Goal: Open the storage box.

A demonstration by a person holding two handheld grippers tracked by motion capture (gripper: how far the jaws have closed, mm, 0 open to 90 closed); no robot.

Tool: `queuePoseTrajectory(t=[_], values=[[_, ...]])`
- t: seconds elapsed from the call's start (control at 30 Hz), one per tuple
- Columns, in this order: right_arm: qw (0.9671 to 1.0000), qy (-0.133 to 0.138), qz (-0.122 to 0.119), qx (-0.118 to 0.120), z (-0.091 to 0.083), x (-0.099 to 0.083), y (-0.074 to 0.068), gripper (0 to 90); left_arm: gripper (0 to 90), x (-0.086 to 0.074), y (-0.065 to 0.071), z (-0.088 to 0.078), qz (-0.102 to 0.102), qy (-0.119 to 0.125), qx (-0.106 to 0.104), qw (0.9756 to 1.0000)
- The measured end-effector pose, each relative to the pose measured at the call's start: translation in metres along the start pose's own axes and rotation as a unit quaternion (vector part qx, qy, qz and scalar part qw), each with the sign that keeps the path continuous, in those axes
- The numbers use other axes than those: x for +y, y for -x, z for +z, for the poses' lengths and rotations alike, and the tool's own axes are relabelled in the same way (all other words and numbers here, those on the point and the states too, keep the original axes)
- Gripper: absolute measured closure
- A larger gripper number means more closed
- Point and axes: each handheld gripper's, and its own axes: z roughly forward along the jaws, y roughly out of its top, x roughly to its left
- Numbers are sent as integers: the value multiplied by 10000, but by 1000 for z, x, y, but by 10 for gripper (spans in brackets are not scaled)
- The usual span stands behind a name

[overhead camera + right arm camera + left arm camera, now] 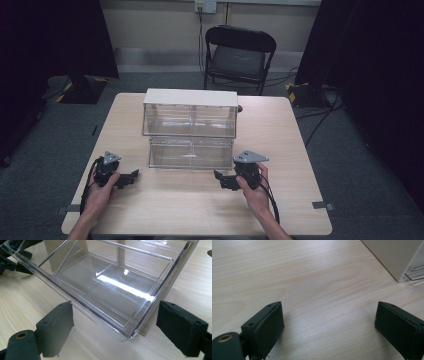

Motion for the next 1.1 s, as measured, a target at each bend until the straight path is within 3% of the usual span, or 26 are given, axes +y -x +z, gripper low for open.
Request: queuePoseTrajectory(t=[1.1], values=[[9998, 164, 70, 44, -4, 10, -1, 135, 80, 0, 0, 0, 0, 1, 1, 10000]])
